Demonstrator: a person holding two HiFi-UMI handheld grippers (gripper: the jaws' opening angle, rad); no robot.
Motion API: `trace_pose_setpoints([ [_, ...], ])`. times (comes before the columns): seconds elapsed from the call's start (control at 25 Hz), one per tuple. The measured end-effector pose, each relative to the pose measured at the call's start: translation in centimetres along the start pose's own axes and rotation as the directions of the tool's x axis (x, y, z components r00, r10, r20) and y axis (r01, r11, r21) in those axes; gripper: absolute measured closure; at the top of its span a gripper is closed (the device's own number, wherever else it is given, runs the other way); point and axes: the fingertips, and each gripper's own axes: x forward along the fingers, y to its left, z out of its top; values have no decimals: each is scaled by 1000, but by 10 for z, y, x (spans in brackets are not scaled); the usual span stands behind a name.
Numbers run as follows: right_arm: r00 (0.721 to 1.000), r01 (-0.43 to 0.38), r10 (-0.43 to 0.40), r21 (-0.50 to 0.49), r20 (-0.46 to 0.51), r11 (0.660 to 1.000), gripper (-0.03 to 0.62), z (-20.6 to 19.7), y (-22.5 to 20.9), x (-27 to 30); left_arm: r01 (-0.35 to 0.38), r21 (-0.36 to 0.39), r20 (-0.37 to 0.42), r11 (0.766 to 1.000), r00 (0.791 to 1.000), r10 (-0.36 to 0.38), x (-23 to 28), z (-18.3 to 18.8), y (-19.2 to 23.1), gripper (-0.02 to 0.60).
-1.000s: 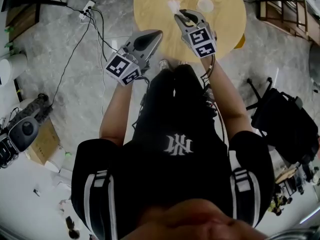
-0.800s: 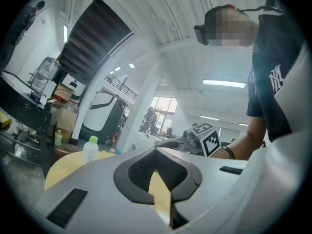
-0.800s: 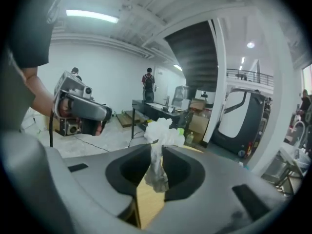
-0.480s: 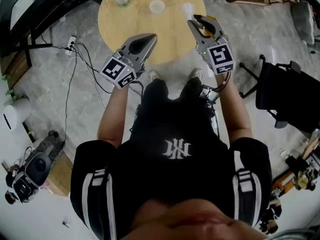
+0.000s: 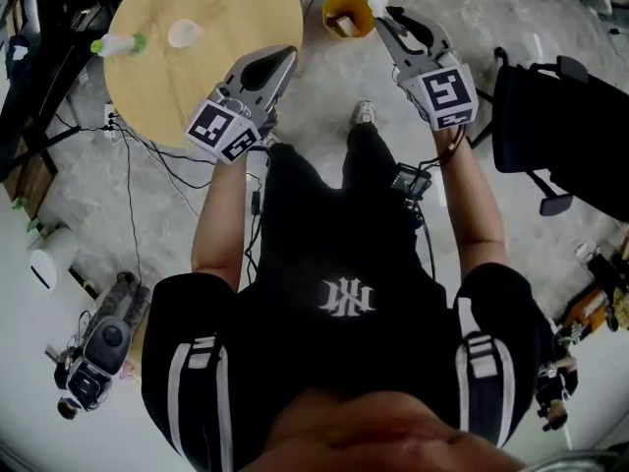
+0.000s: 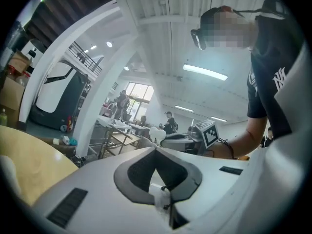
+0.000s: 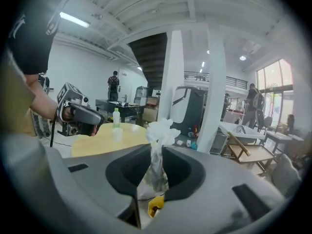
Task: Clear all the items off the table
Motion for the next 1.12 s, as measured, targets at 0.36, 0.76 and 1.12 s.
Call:
trace_pose_setpoints([
  [0.36,999,-52,52,82,0,995,514,-90,-77,18,-3,-30,-28,1000,1000,2,112,-57,-20,569],
  [0.76,995,-63,79,220,-66,974,514,-299,-84,138,9,-87,-54,996,998,-14,156,-210,20,569],
  [1.12,981,-84,121,230,-152,970,514,-446,-55,230,5,-125,-99,992,995,-18,158,-327,68,569],
])
